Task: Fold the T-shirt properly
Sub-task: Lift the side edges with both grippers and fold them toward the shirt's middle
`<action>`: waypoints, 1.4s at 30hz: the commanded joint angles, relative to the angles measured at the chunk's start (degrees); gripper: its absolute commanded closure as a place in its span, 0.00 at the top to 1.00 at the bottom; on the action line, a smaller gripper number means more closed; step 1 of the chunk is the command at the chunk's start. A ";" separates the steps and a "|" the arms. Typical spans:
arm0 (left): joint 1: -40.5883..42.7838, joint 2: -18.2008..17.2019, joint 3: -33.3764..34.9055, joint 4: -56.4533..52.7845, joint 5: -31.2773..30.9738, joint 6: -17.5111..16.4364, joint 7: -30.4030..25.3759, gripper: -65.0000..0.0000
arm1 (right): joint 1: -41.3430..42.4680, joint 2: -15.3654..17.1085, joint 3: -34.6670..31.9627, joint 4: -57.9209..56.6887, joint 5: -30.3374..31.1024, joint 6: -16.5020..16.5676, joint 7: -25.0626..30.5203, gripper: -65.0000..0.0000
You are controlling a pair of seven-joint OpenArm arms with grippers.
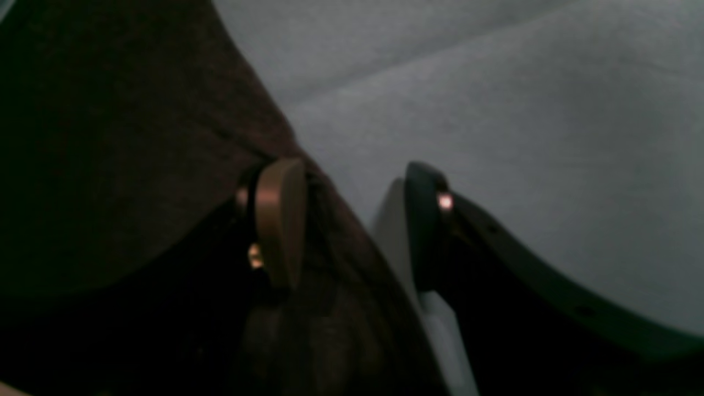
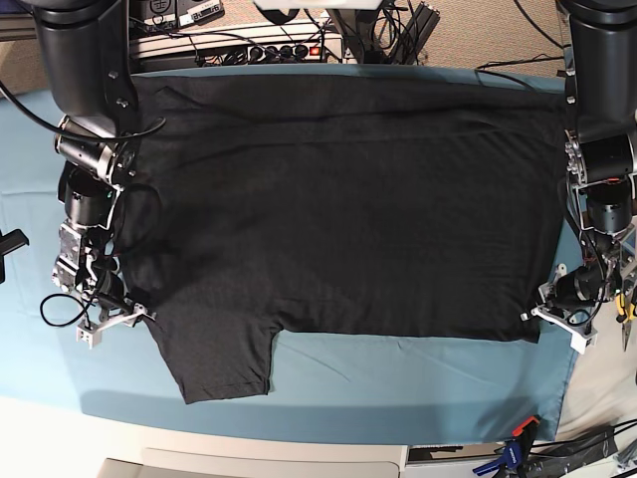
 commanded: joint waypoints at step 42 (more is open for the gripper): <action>-1.81 -5.88 -0.28 0.94 -18.93 -11.39 12.52 0.00 | -4.94 0.57 0.07 12.83 8.70 21.16 -4.02 0.00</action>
